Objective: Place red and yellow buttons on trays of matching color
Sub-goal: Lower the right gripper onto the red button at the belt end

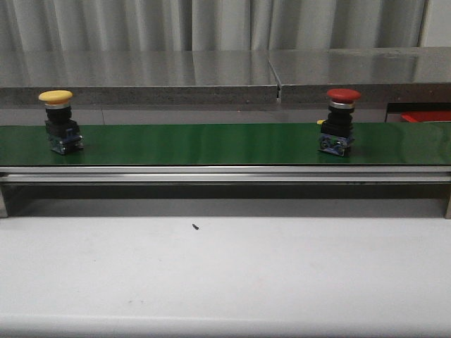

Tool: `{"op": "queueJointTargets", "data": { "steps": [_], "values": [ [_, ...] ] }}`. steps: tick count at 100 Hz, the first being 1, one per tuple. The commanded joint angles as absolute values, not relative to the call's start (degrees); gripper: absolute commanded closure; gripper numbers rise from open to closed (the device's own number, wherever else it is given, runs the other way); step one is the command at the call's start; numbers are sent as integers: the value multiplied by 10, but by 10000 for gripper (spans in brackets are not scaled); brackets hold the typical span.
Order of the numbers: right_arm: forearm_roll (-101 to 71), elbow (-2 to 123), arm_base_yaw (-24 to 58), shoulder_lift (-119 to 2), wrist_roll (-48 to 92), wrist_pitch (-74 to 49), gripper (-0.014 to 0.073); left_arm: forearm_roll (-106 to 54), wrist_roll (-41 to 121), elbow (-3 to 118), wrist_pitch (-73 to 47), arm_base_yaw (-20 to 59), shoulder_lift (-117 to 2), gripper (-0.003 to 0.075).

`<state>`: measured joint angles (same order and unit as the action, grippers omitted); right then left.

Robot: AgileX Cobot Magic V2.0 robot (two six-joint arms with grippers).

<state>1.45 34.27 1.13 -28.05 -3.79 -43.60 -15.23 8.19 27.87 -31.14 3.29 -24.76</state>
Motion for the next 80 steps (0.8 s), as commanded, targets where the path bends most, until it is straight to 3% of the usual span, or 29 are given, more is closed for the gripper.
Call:
{"op": "queueJointTargets", "data": {
  "steps": [1, 31, 40, 55, 60, 80],
  "values": [
    [11, 400, 11, -347, -36, -434, 661, -163, 79, 293, -265, 37, -251, 739],
    [4, 429, 11, -500, -33, -419, 626, -163, 79, 293, -265, 37, -251, 739],
    [0, 430, 11, -517, -33, -420, 478, -163, 79, 293, -265, 37, -251, 739],
    [3, 430, 11, -519, -33, -414, 36, -163, 79, 293, -265, 37, -251, 739],
    [3, 430, 11, -519, -33, -403, -69, -163, 79, 293, -265, 37, -251, 739],
    [3, 472, 11, -559, -20, -393, -31, -163, 79, 293, -265, 37, -251, 739]
  ]
}}
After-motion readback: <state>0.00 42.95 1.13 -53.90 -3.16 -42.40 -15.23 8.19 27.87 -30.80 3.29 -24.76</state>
